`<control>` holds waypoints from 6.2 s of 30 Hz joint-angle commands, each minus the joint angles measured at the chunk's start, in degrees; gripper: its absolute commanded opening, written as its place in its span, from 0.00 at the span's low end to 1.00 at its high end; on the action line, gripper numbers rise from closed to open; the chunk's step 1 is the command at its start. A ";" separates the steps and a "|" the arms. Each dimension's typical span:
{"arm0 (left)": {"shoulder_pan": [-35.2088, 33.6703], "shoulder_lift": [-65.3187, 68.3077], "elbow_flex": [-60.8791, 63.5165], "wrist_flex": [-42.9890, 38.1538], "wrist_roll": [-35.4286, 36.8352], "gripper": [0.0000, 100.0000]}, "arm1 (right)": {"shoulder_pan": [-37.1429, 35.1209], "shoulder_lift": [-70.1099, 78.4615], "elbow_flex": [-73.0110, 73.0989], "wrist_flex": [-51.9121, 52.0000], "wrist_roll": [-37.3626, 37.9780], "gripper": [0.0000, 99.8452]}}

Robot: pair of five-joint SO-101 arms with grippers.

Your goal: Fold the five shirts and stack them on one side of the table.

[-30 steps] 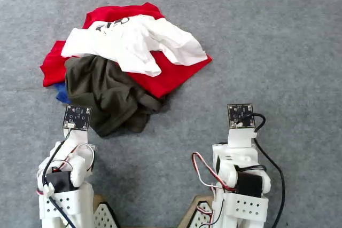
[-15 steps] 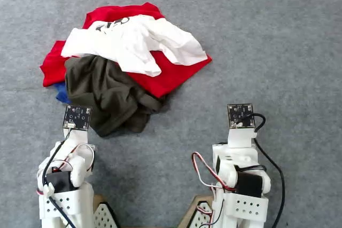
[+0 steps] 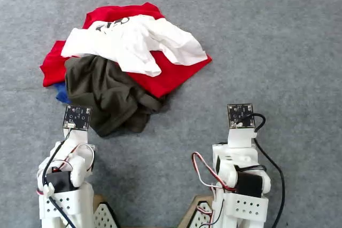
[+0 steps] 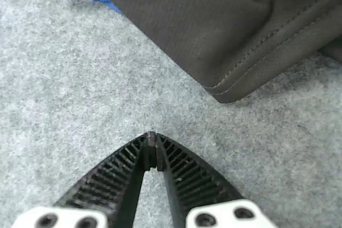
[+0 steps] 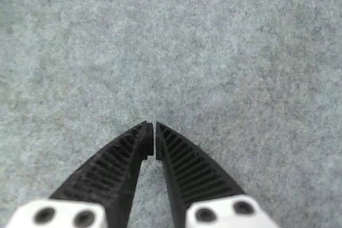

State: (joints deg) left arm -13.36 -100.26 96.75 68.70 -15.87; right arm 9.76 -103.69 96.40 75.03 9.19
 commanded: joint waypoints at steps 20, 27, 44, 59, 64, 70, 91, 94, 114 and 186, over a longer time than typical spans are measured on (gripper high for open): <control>0.48 -0.09 0.75 -0.44 -0.44 0.03 | -0.62 -4.70 0.04 -0.35 -0.44 0.02; 0.48 -0.09 0.75 -0.44 -0.44 0.03 | -0.62 -4.70 0.04 -0.35 -0.44 0.02; 0.48 -0.09 0.75 -0.44 -0.44 0.03 | -0.53 -4.70 0.04 -0.35 -0.44 0.02; 0.48 -0.09 0.75 -0.44 -0.44 0.03 | -2.81 -4.70 -7.34 -0.79 4.31 0.02; 0.48 -0.09 0.75 -0.44 -0.44 0.03 | -14.77 -4.44 -18.24 -0.88 6.15 0.02; 0.48 -0.09 0.75 -0.44 -0.44 0.03 | -22.95 4.97 -24.40 -11.60 5.98 0.02; 0.48 -0.09 0.75 -0.44 -0.44 0.03 | -40.44 92.00 -92.35 -13.63 1.58 0.23; 0.48 -0.09 0.75 -0.44 -0.44 0.03 | -42.37 101.76 -101.41 -13.71 1.58 0.29; 0.48 -0.09 0.75 -0.44 -0.44 0.03 | -38.95 146.42 -163.03 7.30 1.85 0.05; 0.48 39.56 -51.21 7.74 -1.05 0.22 | 8.97 81.19 -36.00 -23.91 11.34 0.01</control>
State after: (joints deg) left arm -13.71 -73.10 57.63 74.59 -17.27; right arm 19.96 -24.57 59.74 54.11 21.67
